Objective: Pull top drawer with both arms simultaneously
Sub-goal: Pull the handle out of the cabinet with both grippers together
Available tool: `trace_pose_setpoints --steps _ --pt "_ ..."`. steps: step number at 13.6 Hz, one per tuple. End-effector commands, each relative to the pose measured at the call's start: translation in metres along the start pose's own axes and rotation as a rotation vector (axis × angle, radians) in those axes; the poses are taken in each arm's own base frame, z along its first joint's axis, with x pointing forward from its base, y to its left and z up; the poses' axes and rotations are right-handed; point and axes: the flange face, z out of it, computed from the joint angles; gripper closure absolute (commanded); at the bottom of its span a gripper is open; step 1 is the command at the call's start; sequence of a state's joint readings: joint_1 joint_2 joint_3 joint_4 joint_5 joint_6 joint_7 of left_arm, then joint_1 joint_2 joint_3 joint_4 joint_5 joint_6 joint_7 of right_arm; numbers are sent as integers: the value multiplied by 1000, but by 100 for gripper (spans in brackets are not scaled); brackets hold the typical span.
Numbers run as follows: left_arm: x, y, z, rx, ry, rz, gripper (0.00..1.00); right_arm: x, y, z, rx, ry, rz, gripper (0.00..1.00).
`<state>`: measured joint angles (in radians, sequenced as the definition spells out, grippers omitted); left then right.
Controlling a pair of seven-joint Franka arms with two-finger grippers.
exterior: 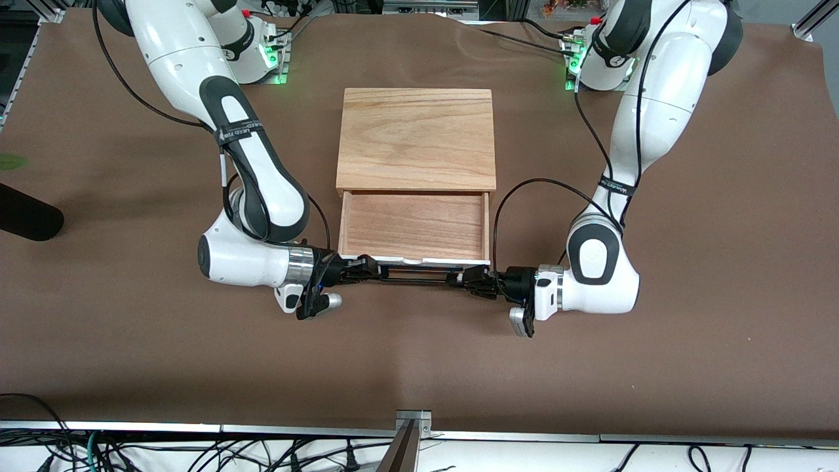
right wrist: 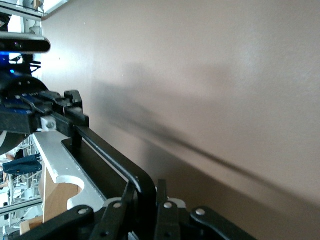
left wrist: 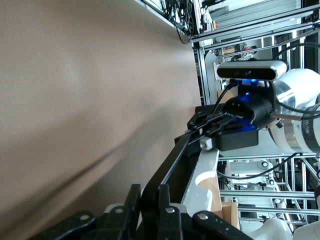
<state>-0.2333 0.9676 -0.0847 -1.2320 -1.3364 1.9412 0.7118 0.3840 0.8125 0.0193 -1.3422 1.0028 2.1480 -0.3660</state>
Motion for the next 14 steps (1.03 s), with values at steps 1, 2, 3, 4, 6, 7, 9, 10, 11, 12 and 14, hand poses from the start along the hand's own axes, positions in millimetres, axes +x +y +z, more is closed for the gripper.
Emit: trace_pose_setpoints --steps 1,2,3,4,6,7,9,10,11,12,14 --pt "11 4 3 -15 39 -11 51 0 -17 16 30 -31 0 100" --pt "11 4 4 -17 38 -10 44 0 -18 16 36 -28 7 100" --pt "11 4 4 -17 38 -10 40 2 -15 12 39 -23 15 98" --pt "11 5 4 -18 39 -13 36 2 -15 11 39 -21 27 90" --pt "10 3 4 -17 38 -12 0 4 -14 9 36 -9 47 83" --pt "11 5 4 -18 39 -13 0 7 -15 5 38 -3 45 63" --pt "11 5 4 -18 39 -13 0 9 -10 -1 39 7 52 12" --pt "11 6 4 -18 39 -13 0 11 -7 -5 40 11 55 1" --pt "11 7 3 -18 40 -19 0 13 -3 -10 43 12 62 1" --pt "13 10 2 -17 40 -33 0 16 1 -17 49 23 72 1" --pt "16 21 -4 5 30 -56 0 21 -4 -30 53 43 75 1"
